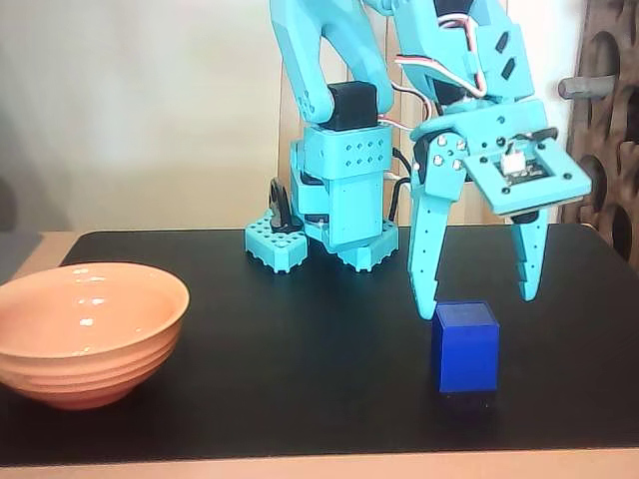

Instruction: Place the blue cube in the orange bowl.

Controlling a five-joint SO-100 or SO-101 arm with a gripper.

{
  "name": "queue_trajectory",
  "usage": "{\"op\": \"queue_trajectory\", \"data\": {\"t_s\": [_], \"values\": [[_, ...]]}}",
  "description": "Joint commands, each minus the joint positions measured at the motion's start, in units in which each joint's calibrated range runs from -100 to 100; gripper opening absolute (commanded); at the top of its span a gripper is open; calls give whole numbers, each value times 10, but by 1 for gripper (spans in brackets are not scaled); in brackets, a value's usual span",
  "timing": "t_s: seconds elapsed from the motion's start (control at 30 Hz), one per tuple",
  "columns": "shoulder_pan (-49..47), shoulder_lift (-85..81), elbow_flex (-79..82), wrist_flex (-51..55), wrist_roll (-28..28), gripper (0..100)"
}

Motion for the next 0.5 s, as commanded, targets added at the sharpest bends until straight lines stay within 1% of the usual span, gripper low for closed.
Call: {"op": "queue_trajectory", "data": {"t_s": [0.0,0.23,0.47], "values": [[10,6,-59,-21,-10,29],[24,44,-59,-64,-11,29],[39,63,-59,-75,-11,29]]}}
